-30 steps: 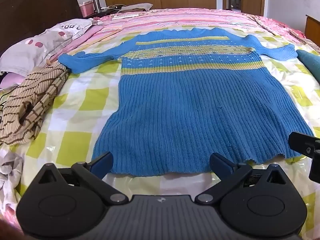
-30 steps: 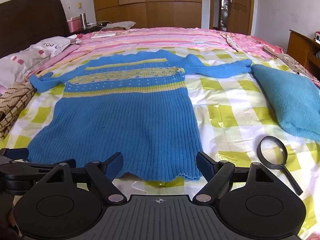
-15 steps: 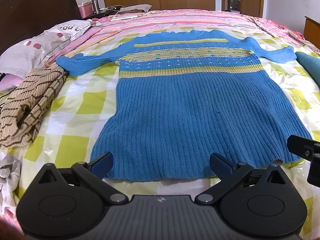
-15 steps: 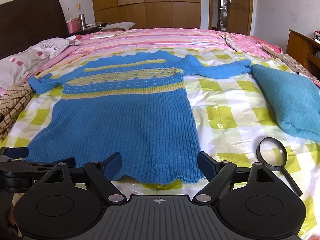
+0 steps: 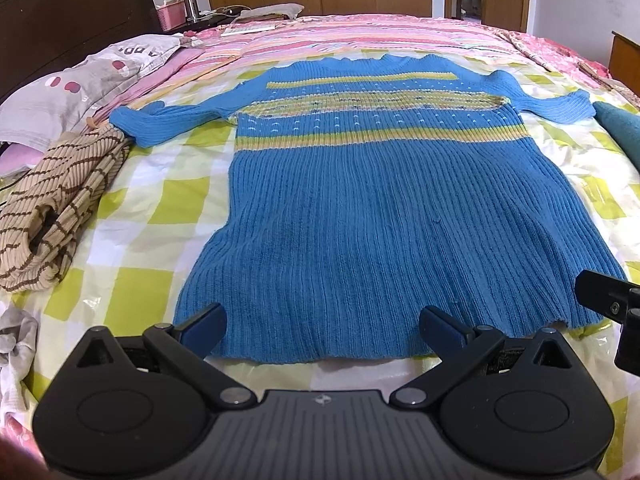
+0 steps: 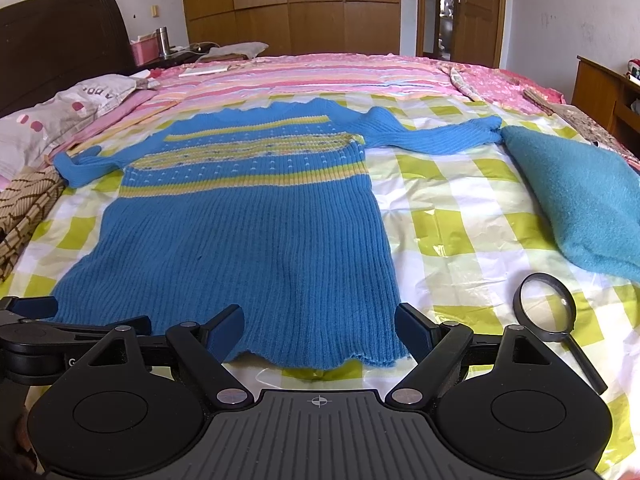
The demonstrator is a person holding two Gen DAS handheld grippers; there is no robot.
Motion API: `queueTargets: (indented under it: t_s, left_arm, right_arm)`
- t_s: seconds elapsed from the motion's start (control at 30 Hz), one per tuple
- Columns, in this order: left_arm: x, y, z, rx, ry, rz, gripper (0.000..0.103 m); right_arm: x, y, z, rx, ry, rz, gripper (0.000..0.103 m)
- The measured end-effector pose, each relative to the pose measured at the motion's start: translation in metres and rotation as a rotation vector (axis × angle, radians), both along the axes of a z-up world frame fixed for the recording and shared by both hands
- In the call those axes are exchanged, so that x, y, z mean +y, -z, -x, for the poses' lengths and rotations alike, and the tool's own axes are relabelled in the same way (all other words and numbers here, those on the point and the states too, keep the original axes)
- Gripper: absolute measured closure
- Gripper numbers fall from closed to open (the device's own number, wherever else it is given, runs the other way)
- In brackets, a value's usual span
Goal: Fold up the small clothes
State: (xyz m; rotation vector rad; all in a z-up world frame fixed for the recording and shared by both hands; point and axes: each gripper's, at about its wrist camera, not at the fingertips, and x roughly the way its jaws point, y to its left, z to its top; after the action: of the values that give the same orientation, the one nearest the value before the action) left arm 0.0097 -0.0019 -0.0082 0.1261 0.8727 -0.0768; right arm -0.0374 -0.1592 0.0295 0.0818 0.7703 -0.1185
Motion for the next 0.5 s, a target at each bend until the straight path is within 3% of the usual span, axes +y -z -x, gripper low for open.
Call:
queueTargets:
  t_s: [0.5]
  left_arm:
    - [-0.003, 0.001, -0.01, 0.005, 0.002, -0.007, 0.0]
  right_arm:
    - [-0.004, 0.001, -0.008, -0.005, 0.004, -0.005, 0.019]
